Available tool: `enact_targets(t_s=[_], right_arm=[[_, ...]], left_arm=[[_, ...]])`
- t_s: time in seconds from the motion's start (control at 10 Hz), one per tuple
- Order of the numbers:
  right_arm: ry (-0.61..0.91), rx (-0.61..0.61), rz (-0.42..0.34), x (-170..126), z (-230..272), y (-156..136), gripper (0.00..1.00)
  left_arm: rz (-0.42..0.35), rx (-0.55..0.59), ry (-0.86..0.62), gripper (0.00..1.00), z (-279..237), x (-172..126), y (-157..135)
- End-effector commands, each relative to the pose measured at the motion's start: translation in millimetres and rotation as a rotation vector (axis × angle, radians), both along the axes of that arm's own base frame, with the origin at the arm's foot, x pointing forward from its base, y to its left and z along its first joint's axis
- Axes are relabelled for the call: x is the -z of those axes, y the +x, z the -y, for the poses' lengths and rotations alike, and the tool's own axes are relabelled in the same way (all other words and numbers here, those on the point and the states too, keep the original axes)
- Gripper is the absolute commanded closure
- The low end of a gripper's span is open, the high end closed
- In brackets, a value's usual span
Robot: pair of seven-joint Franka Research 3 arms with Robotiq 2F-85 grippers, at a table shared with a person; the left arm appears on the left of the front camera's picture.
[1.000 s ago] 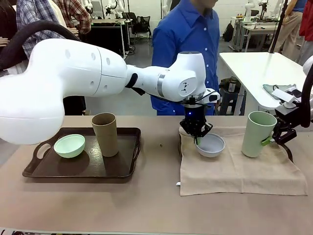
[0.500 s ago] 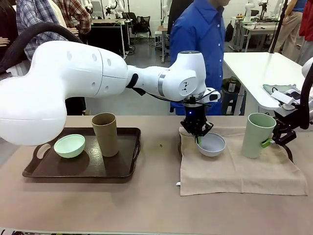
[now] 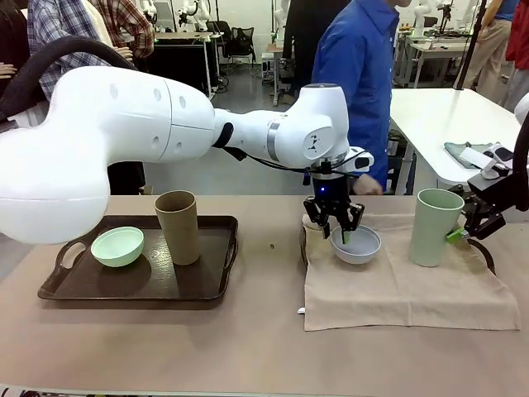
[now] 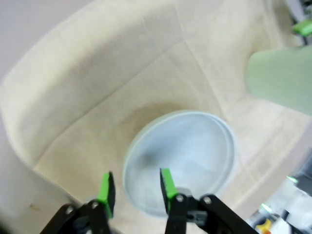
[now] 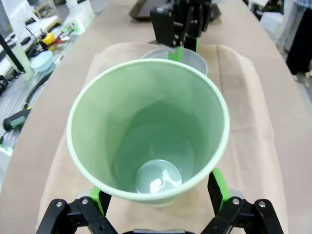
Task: Set up a tray with a mat and arrange the tableware.
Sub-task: Place the Picnic Bowl and Reusable plastic cup back onto the Handle tray in front of the human's position.
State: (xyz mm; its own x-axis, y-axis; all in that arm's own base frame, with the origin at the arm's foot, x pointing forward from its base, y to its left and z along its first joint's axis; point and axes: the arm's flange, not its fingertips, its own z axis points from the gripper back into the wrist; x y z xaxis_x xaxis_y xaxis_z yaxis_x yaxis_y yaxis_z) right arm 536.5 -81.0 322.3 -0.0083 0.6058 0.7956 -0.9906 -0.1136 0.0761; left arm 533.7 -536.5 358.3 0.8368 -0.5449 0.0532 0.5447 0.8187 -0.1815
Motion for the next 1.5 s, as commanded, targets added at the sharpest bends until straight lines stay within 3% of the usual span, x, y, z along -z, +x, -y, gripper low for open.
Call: enact_targets(t_s=[0.0, 0.2, 0.3, 0.4, 0.9, 1.1, 1.4], right_arm=[[-0.068, 0.028, -0.014, -6.3, 8.3, -20.1, 0.00], [-0.064, 0.030, -0.040, -13.1, 25.5, -29.8, 0.00], [-0.087, 0.040, -0.054, -21.0, 33.9, -37.0, 0.00], [-0.138, 0.079, -0.090, -31.7, 40.8, -43.0, 0.00], [-0.504, 0.468, -0.357, -129.5, 17.8, -73.2, 0.00], [-0.671, 0.650, -0.399, -162.4, 0.4, -88.9, 0.00], [-0.696, 0.807, -0.420, -209.2, -26.9, -109.9, 0.00]], left_arm=[[-0.051, 0.018, -0.060, 0.00, -25.1, -18.3, -13.6], [-0.076, 0.004, -0.123, 0.00, -43.9, -31.1, -23.0], [-0.068, -0.008, -0.140, 0.17, -53.9, -38.5, -29.6], [-0.059, -0.011, -0.150, 0.08, -62.2, -46.5, -34.7], [-0.012, 0.019, -0.036, 0.08, -87.6, -102.2, -59.3], [0.026, 0.034, 0.077, 0.08, -97.4, -139.0, -73.3], [0.155, -0.005, 0.198, 0.08, -120.5, -187.1, -90.4]])
